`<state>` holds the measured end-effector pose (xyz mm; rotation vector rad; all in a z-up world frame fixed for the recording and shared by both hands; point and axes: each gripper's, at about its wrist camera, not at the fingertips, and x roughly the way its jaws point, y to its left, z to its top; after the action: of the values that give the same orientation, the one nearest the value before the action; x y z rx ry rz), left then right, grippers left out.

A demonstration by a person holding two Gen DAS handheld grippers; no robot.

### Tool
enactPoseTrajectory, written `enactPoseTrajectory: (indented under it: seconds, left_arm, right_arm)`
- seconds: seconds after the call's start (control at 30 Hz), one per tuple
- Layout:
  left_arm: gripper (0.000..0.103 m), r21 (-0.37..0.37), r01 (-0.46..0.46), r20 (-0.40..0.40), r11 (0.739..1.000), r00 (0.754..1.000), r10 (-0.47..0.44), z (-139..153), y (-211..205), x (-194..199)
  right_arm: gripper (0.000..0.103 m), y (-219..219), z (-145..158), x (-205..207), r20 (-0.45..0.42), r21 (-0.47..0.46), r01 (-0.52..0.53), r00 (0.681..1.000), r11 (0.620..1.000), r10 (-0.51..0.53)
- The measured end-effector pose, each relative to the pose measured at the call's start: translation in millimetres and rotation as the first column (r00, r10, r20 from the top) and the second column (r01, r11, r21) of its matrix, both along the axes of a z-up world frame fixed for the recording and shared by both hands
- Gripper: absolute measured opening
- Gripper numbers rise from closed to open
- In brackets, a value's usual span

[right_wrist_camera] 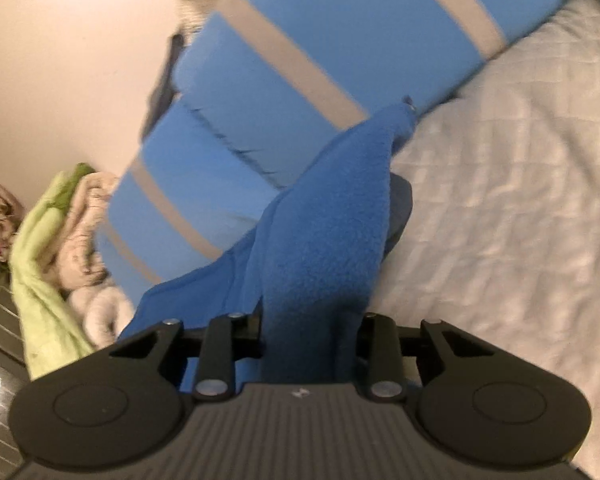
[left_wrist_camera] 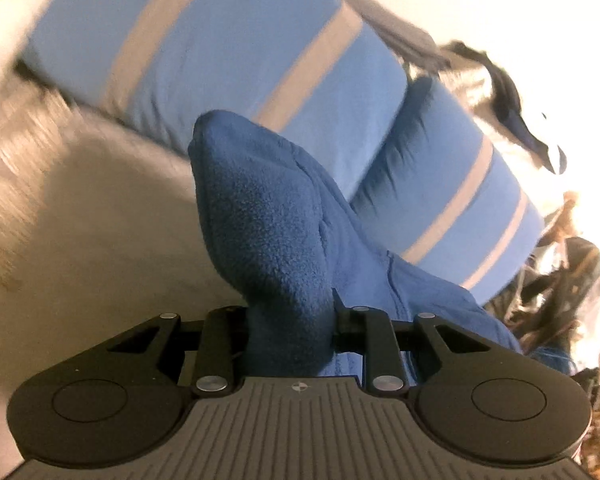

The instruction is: Fold clothes

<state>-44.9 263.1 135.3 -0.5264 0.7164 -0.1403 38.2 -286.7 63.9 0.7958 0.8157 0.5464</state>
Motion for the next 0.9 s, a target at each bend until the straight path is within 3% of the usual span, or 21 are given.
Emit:
enactPoseTrajectory:
  seconds: [0.13,0.27,0.3,0.33,0.37,0.4,0.43,0.53,0.6,0.67,0.83,0.9]
  left_arm:
    - [0.026,0.098,-0.055,0.027,0.994,0.998,0.052,40.7,31.8,-16.7]
    - [0.028,0.193,-0.137,0.062,0.972,0.990,0.127,70.2,61.5,-27.5]
    - [0.032,0.215,-0.157,0.072,0.964,0.987,0.145,76.3,68.6,-29.8]
    - [0.037,0.262,-0.185,0.091,0.947,0.982,0.166,71.5,75.5,-29.5]
    - [0.049,0.308,-0.212,0.112,0.928,0.976,0.186,66.6,82.3,-29.1]
    - [0.060,0.374,-0.235,0.113,0.897,0.972,0.208,55.0,88.2,-25.7]
    - [0.062,0.454,-0.255,0.084,0.854,0.966,0.243,40.8,93.2,-20.2]
    - [0.062,0.643,-0.326,0.072,0.693,0.927,0.369,7.8,106.6,-15.3]
    - [0.062,0.596,-0.363,0.126,0.716,0.923,0.364,2.2,115.6,-22.7]
    - [0.062,0.509,-0.350,0.161,0.786,0.936,0.313,-1.5,122.2,-25.3]
    - [0.059,0.436,-0.301,0.190,0.848,0.952,0.240,-19.3,121.3,-11.5]
    - [0.036,0.404,-0.269,0.181,0.875,0.960,0.212,-32.7,119.8,-1.9]
  right_arm:
    - [0.031,45.8,14.6,0.3,0.042,0.070,-0.047,0.998,0.996,0.044]
    - [0.031,101.9,22.0,5.2,0.058,0.118,-0.115,0.992,0.986,0.109]
    - [0.033,116.2,20.2,8.2,0.055,0.121,-0.124,0.991,0.985,0.118]
    - [0.045,130.6,18.4,11.2,0.052,0.124,-0.133,0.990,0.983,0.127]
    - [0.057,144.8,13.2,15.2,0.038,0.099,-0.132,0.991,0.986,0.129]
    - [0.090,153.8,9.8,16.1,0.028,0.042,-0.134,0.991,0.990,0.133]
    - [0.102,162.9,6.4,17.0,0.017,-0.014,-0.137,0.990,0.990,0.138]
    - [0.102,173.4,3.0,15.7,0.023,-0.145,-0.133,0.990,0.981,0.137]
    - [0.102,170.8,7.8,12.2,0.071,-0.176,-0.110,0.990,0.978,0.124]
    - [0.102,171.5,13.3,9.9,0.105,-0.207,-0.107,0.986,0.972,0.131]
    - [0.102,170.9,17.6,3.6,0.102,-0.220,-0.132,0.982,0.967,0.158]
    - [0.102,169.6,17.7,3.8,0.096,-0.221,-0.150,0.980,0.964,0.174]
